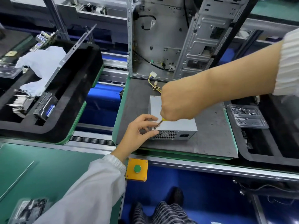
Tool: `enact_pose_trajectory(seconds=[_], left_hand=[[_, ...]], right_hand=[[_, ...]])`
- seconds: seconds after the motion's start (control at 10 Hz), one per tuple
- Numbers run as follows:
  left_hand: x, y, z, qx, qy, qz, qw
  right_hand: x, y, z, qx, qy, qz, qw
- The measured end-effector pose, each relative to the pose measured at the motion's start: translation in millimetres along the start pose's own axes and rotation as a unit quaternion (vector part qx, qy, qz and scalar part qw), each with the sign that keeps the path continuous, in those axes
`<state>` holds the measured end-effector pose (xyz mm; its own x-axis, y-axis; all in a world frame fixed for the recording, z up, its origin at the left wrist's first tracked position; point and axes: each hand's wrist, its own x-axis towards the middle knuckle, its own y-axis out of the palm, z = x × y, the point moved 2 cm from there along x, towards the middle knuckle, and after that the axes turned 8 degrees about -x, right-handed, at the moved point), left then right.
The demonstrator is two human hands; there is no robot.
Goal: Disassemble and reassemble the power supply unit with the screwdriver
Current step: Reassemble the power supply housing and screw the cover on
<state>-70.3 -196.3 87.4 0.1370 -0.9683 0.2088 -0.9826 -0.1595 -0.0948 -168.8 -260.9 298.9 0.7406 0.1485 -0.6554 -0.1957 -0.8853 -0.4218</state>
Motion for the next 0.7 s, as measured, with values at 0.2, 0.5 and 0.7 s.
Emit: enact_pose_trajectory(seconds=[0.2, 0.5, 0.7], left_hand=[[1.2, -4.2, -3.2, -0.027, -0.02, -0.009, 0.999], [2.6, -5.0, -6.2, 0.003, -0.002, -0.001, 1.0], [-0.5, -4.0, 1.9, -0.073, -0.047, -0.001, 0.996]], right_hand=[[45.4, 21.5, -21.9, 0.677, 0.266, 0.325, 0.605], [18.5, 26.9, -9.9, 0.176, 0.099, 0.103, 0.974], [16.6, 10.9, 2.1, 0.097, 0.026, 0.018, 0.995]])
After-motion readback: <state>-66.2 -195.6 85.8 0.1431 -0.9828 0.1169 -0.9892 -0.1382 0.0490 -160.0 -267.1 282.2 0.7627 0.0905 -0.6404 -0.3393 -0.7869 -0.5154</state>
